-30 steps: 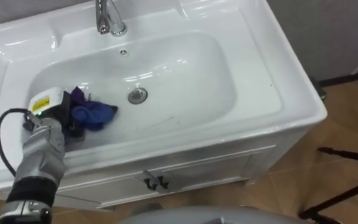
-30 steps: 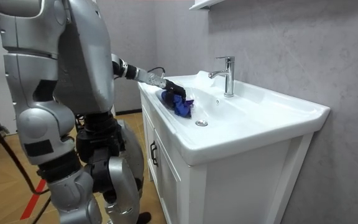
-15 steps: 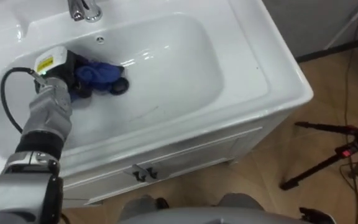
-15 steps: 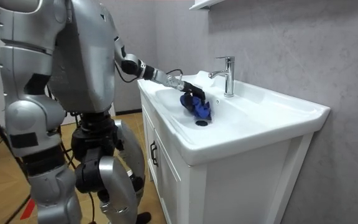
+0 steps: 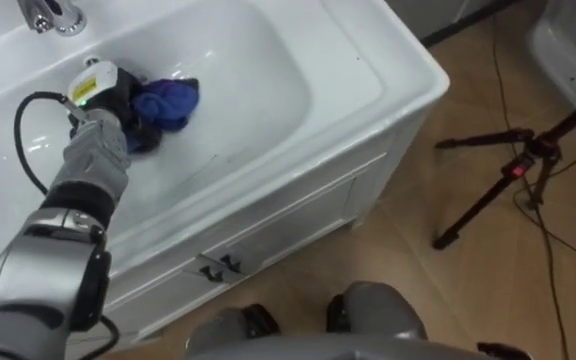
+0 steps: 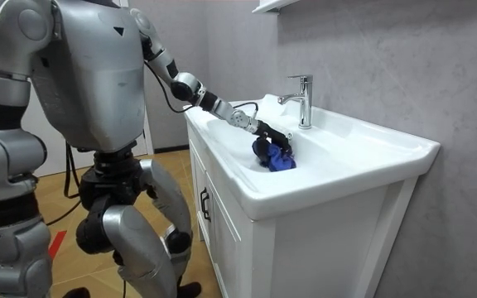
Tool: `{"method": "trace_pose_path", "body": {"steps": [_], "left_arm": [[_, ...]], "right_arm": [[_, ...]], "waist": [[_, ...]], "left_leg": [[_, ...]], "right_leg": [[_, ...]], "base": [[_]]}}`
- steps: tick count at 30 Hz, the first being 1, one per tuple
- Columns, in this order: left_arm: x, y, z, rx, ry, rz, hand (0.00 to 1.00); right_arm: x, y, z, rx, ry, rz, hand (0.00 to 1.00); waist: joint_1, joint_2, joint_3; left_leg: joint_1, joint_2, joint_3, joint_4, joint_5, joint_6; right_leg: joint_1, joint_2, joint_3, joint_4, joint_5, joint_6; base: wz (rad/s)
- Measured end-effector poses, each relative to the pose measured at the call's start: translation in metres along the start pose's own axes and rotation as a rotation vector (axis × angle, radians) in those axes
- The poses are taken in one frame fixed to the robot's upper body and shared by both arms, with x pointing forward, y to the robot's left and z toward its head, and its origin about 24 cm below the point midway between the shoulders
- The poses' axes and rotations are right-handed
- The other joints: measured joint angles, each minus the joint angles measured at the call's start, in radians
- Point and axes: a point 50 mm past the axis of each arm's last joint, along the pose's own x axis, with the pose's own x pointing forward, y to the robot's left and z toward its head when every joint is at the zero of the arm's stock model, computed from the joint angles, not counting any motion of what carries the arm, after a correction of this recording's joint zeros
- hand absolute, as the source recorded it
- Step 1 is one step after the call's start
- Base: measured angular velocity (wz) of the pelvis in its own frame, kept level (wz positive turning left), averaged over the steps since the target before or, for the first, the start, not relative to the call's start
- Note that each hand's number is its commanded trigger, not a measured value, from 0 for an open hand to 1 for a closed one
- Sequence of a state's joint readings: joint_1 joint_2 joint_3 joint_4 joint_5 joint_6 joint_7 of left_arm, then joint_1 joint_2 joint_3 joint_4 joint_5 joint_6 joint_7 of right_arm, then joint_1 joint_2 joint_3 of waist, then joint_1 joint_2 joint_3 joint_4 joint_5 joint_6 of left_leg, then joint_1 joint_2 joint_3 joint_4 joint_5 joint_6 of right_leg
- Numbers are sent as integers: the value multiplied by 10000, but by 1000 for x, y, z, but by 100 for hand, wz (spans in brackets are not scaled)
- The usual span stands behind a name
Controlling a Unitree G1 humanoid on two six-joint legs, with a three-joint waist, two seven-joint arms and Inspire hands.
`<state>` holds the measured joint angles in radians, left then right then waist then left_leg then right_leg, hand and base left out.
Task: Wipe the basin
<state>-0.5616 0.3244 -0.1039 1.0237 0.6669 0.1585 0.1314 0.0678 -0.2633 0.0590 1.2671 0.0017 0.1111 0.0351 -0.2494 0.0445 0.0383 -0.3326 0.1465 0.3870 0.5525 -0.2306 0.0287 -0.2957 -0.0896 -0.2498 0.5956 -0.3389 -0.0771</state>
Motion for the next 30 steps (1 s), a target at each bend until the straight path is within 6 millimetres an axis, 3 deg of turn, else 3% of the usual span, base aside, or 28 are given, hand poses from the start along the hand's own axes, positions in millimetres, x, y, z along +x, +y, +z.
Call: {"method": "trace_pose_path", "body": {"steps": [10, 19, 25, 30], "left_arm": [[0, -1, 20, -918, -307, 445, 100], [0, 5, 73, -1871, -1565, 281, 100], [-1, 1, 76, -2504, -1541, 44, 100], [-5, -3, 89, -3081, -1957, -144, 100]], "right_arm": [[1, 1, 17, 81, -441, -138, 0], [1, 5, 18, -374, -499, 122, 0], [1, 5, 24, -509, -696, 45, 0], [1, 8, 26, -794, -763, 81, 0]], "waist": [[-89, -111, 72], [-234, -177, 114], [-243, -167, 107], [-265, -180, 112]], "left_leg": [[95, 63, 371, -8, -80, 72], [110, 108, 449, 4, -130, 89], [142, 85, 442, -14, -128, 92], [141, -13, 392, -42, -123, 103]], "right_leg": [[-99, 4, 251, 118, -1, 30], [-83, 9, 247, 112, -6, 50], [-37, -15, 228, 103, -12, 62], [19, -142, 90, 110, -50, 139]], "base": [[-6], [0], [1], [10]]}}
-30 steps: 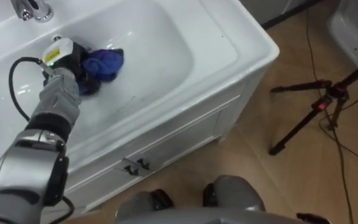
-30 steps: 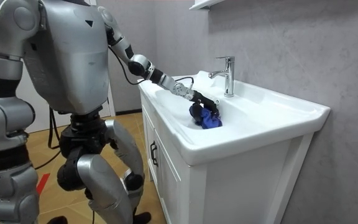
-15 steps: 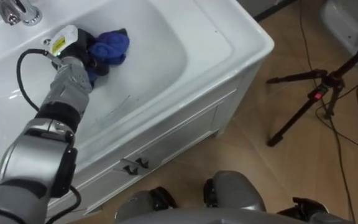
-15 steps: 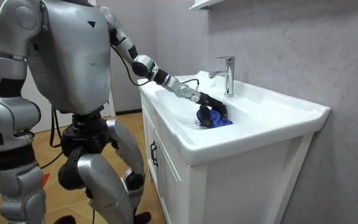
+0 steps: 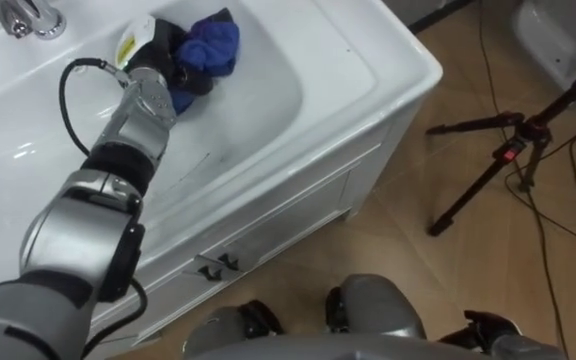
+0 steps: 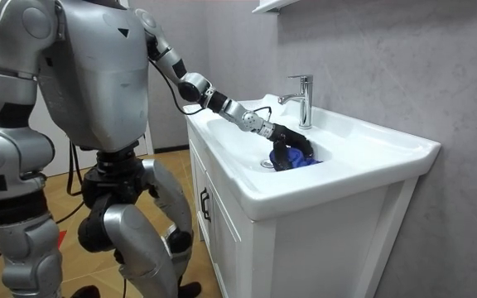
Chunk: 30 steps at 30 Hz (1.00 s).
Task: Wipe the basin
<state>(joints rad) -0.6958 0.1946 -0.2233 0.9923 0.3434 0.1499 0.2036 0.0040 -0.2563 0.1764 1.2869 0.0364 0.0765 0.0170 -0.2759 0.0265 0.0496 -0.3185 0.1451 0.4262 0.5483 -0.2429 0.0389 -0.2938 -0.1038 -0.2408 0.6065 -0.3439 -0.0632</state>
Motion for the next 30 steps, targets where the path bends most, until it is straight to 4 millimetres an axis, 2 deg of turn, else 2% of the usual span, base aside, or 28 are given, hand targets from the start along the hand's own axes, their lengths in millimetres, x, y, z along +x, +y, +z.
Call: {"method": "trace_pose_path", "body": {"steps": [4, 11, 13, 17, 20, 24, 27, 28, 30], "left_arm": [[-1, -3, 7, -93, -309, -201, 100], [-3, -10, 15, 664, -1062, -823, 100], [-5, -14, 13, 840, -1114, -1093, 100], [-13, -23, 0, 1046, -1429, -1394, 100], [-22, -33, -13, 1360, -1626, -1629, 100], [-41, -51, -41, 2033, -1551, -2103, 100], [-53, -62, -60, 2365, -1343, -2463, 100], [-57, -63, -63, 2591, -1414, -2480, 100], [-63, -67, -67, 2947, -1518, -2638, 100]], "right_arm": [[0, 1, 0, -29, 13, 99, 0], [0, 1, 0, -54, 48, 299, 0], [0, 1, -1, -74, 93, 363, 0], [0, 0, 3, -341, -42, 464, 0], [0, -1, 0, -501, 43, 408, 0], [0, -1, 1, -419, -30, 379, 0], [-1, -1, -5, -376, 158, 350, 0], [-1, -2, -4, -341, 124, 284, 0], [-1, -6, -3, -54, 63, 36, 0]], "waist": [[-3, -8, -6], [7, -5, -10], [3, -98, 14], [61, -34, -30], [93, 25, -140], [268, 20, -208], [390, -58, -352], [523, -69, -382], [707, -65, -428]], "left_leg": [[-8, -29, 4, 34, -37, 60], [96, -230, -64, -5, -59, 138], [302, -347, -54, -194, -74, 162], [545, -389, 16, -399, -69, 168], [711, -451, -31, -537, -65, 163], [1332, -658, 80, -1028, 6, 94], [1764, -758, 41, -1358, 74, 28], [1783, -839, -33, -1366, 79, 20], [1879, -837, -72, -1430, 88, 6]], "right_leg": [[54, -58, -76, -1, -36, 66], [246, -270, -231, -7, -115, 209], [375, -336, -197, -19, -156, 279], [615, -310, -163, -268, -124, 323], [863, -280, -202, -521, -94, 372], [1346, -322, -108, -826, -79, 445], [1858, -283, -197, -1220, -51, 508], [1893, -275, -212, -1258, -46, 511], [2061, -220, -217, -1464, 10, 529]], "base": [[8], [8], [0], [-2], [3], [-7], [5], [6], [4]]}}
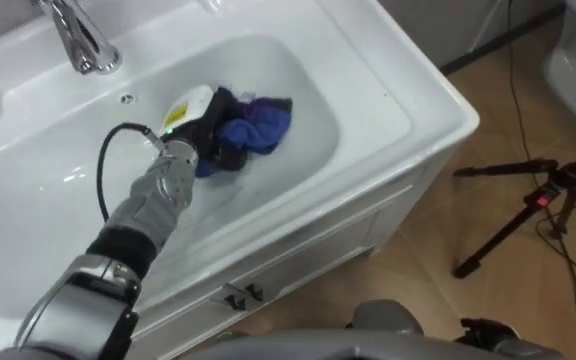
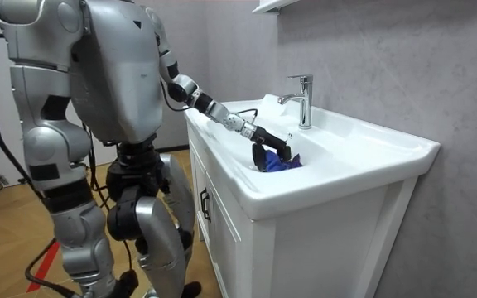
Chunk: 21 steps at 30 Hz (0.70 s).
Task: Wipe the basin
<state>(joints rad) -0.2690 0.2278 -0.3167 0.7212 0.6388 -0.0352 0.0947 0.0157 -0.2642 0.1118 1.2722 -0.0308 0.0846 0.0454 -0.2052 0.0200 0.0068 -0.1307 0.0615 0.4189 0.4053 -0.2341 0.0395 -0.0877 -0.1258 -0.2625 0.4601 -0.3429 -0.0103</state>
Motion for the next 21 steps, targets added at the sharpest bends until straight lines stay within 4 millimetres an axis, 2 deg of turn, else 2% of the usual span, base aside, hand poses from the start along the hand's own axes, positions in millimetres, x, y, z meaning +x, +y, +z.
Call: {"method": "trace_pose_path", "body": {"steps": [2, 3, 7, 10, 12, 14, 21], "left_arm": [[-7, -7, -4, 319, -22, -274, 100], [-10, -8, -6, 659, -53, -384, 100], [-21, -9, -14, 1475, -112, -646, 100], [-32, -7, -22, 1931, -35, -782, 100], [-39, -4, -27, 2423, 72, -947, 100], [-46, -6, -36, 2420, 344, -1047, 100], [-60, -5, -55, 2885, 1019, -1062, 100]], "right_arm": [[0, -2, 0, 282, -39, -186, 0], [0, -4, 0, 390, -95, -267, 0], [-1, -6, 3, 553, -287, -404, 0], [-1, -11, 2, 807, -501, -574, 0], [-2, -14, -4, 869, -448, -705, 0], [-2, -15, -7, 906, -356, -721, 0], [-3, -18, -6, 1160, -455, -652, 0]], "waist": [[34, 43, -81], [124, 63, -93], [231, 142, -101], [257, 318, -102], [489, 432, -117], [526, 516, -143], [585, 659, -85]], "left_leg": [[99, -38, -169, -101, 4, -7], [145, -47, -234, -120, 9, -16], [141, -75, -436, -131, 12, -22], [42, -66, -626, -119, 27, -47], [28, -64, -657, -127, 37, -65], [55, -67, -735, -138, 48, -83], [215, -132, -1005, -321, 126, -202]], "right_leg": [[259, 41, -148, -257, 44, 36], [383, 64, -190, -365, 64, 46], [602, 95, -467, -601, 90, 64], [707, 221, -694, -840, 170, 60], [700, 226, -690, -887, 177, 47], [813, 254, -760, -989, 187, 35], [1142, 260, -983, -1255, 193, 19]], "base": [[18], [12], [21], [15], [0], [7], [11]]}}
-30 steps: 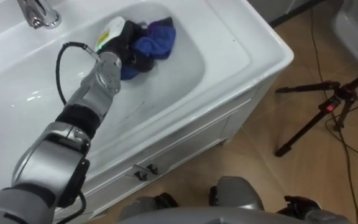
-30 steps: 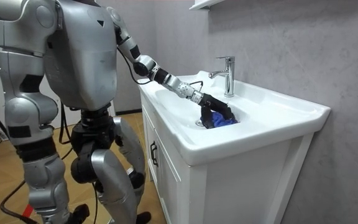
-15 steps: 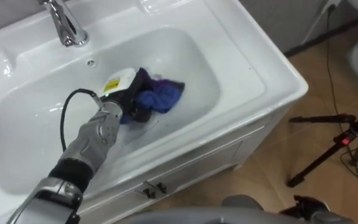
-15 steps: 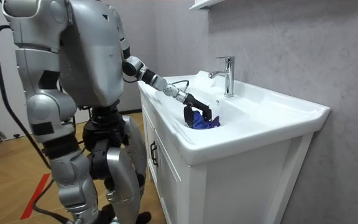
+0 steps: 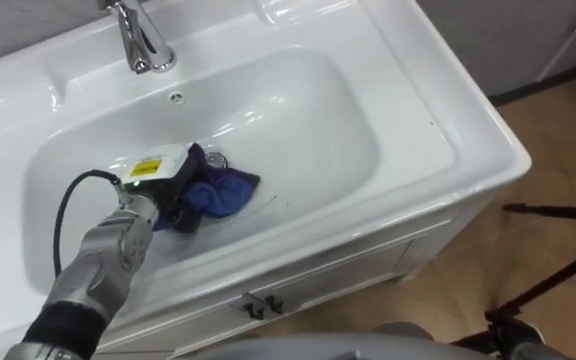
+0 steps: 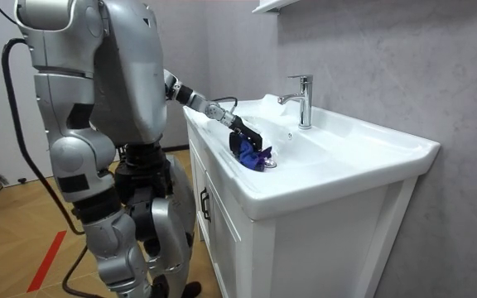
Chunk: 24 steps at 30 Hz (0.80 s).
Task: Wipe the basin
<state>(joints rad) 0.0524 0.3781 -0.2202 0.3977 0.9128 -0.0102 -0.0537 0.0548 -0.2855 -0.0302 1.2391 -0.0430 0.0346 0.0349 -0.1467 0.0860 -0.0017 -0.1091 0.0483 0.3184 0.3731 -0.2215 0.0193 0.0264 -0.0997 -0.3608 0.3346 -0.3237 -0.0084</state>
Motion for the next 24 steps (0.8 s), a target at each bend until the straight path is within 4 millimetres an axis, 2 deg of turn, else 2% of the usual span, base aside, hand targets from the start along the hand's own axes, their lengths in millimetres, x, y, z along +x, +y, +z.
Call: {"method": "trace_pose_path", "body": {"steps": [7, 10, 13, 15, 24], "left_arm": [[-11, -4, -12, 247, 474, -21, 100], [-15, -4, -23, 320, 927, -68, 100], [-16, -3, -26, 313, 1069, 16, 100], [-16, -4, -27, 323, 1109, 60, 100], [-22, -8, -40, 249, 1824, 42, 100]], "right_arm": [[0, -3, -2, 261, 10, -79, 0], [-1, -6, -6, 527, -7, -136, 0], [-2, -8, -10, 537, 63, -207, 0], [-2, -9, -11, 532, 87, -286, 0], [-4, -16, -13, -167, 116, -509, 0]], "waist": [[188, -3, 4], [217, -44, 15], [457, -61, 15], [466, -89, 24], [706, -203, -30]], "left_leg": [[107, -52, -71, -131, 17, -30], [177, -88, -252, -148, 25, -43], [180, -88, -352, -189, 54, -92], [239, -109, -482, -211, 72, -121], [506, -67, -618, -306, 150, -242]], "right_leg": [[111, 47, -25, -74, 10, -13], [289, 80, -224, -100, 11, -13], [306, 107, -268, -105, 12, -15], [413, 122, -318, -121, 12, -15], [805, 216, -382, -598, 74, -135]], "base": [[0], [14], [6], [12], [1]]}}
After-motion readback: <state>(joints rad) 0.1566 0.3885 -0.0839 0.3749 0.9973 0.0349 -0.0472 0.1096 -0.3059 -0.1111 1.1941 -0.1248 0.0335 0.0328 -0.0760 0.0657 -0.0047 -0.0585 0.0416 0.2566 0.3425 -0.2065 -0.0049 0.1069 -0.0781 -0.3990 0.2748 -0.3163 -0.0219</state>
